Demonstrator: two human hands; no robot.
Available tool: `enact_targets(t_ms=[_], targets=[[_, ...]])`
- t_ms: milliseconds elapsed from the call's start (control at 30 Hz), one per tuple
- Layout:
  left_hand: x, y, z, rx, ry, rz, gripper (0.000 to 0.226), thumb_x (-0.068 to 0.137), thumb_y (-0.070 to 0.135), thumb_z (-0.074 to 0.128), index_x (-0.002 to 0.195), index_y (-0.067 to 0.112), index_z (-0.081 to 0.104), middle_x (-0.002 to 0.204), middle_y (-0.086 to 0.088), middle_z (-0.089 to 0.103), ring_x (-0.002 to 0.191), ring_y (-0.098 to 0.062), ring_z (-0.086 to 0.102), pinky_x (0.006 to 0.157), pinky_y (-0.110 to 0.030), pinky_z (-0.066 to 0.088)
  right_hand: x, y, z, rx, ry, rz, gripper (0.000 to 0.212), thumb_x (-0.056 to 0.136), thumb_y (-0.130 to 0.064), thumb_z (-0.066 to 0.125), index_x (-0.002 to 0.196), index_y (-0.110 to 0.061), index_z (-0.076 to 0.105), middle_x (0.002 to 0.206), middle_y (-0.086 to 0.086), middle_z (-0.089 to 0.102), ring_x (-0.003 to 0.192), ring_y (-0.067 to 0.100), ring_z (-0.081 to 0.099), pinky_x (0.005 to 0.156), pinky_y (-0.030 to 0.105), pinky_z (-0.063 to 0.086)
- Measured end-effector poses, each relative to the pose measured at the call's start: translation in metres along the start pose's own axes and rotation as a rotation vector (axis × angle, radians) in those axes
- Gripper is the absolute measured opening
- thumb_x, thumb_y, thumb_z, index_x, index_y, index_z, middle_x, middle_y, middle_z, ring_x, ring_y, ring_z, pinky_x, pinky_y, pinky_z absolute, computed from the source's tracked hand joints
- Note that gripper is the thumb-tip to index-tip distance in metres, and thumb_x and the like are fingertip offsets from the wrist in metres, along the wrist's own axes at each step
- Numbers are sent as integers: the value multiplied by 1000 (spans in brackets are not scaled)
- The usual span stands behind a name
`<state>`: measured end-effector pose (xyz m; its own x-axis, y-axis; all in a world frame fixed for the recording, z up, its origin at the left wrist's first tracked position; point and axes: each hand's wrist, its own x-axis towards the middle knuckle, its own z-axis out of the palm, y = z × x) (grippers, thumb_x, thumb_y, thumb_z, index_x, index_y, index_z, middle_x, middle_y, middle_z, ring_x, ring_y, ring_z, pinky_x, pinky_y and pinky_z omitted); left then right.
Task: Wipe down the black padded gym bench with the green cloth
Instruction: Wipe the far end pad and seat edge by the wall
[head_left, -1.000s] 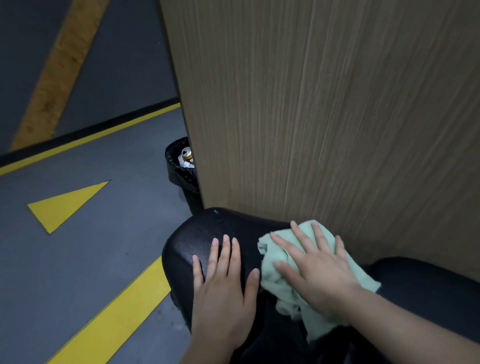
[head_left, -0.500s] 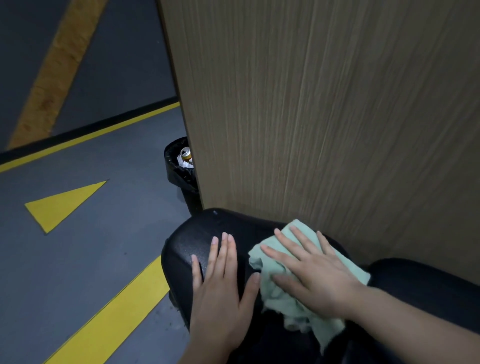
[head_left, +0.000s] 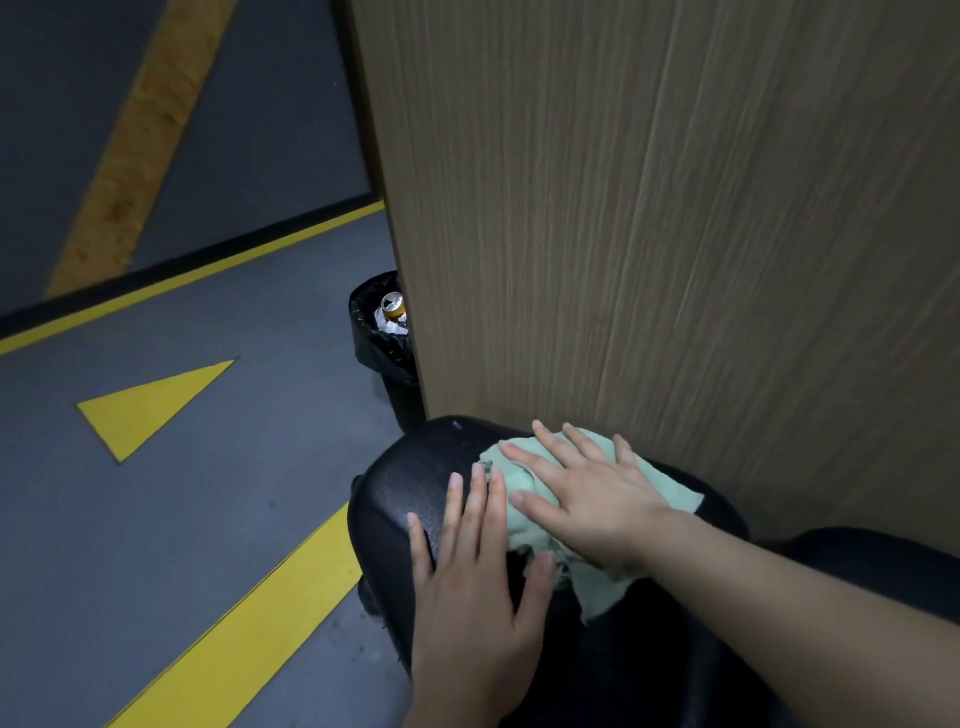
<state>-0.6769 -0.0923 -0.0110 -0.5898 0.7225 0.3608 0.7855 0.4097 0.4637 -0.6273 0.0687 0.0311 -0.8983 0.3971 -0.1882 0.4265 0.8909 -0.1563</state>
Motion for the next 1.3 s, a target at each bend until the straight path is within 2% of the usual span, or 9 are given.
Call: enact_targets(t_ms=[233,467,633,800,933,1033,1133,1200,1300], targets=[[-1,2,-2,12,-16,-14,70,95,66,7,153,27,13,159,12,11,147,-7,0,115,-43,-6,-66,-1,2,7,-2,-58,70,75,-80,-9,142,-59,-10,155,-17,-25,140,13,-33,112,55,-19],[-2,2,1,117,-72,-124,69,94,65,8,150,28,27,158,7,16,147,-11,-2,113,-49,-6,-80,21,7,8,28,-53,58,79,-74,-4,136,-66,-7,151,-25,-27,137,6,-36,114,49,-19],[0,9,-8,137,-173,-360,85,69,70,-8,148,40,-14,150,16,-36,132,-15,-45,109,-58,-16,-47,35,3,17,54,46,51,84,-71,0,134,-67,-10,155,-21,-22,141,9,-28,116,51,-10],[4,9,-7,186,-262,-352,85,67,67,-14,147,38,-20,152,12,-34,132,-20,-44,106,-59,-19,-49,30,1,5,51,105,58,82,-70,-6,139,-62,-11,154,-19,-24,141,10,-28,116,50,-13],[12,-11,-14,273,-308,-131,76,93,66,2,149,23,31,157,-8,21,145,-30,3,112,-45,3,-82,24,12,-14,96,111,55,81,-74,-10,135,-66,-12,154,-20,-25,141,10,-30,114,45,-17],[25,-34,-28,264,-331,115,78,84,70,-6,151,30,-5,155,6,-18,142,-14,-27,113,-29,-18,-106,11,27,-42,73,137,55,94,-67,8,147,-51,15,155,-6,31,144,18,16,110,45,7],[34,-56,-36,171,-304,282,74,91,67,3,153,27,6,157,10,-8,144,-5,-16,114,-24,-14,-109,4,39,-61,74,148,58,94,-67,11,148,-47,20,147,-4,42,140,19,24,107,46,10],[32,-64,-32,122,-279,319,66,98,58,14,152,22,23,158,8,11,146,-5,0,117,-25,-3,-99,2,26,-69,45,141,56,92,-70,7,145,-54,16,155,-6,32,144,21,16,110,46,9],[30,-69,-22,56,-189,342,56,99,45,28,148,17,35,155,5,26,145,-7,13,117,-28,8,-60,8,9,-33,109,61,59,77,-76,-12,135,-67,-11,152,-19,-28,142,14,-29,115,47,-14]])
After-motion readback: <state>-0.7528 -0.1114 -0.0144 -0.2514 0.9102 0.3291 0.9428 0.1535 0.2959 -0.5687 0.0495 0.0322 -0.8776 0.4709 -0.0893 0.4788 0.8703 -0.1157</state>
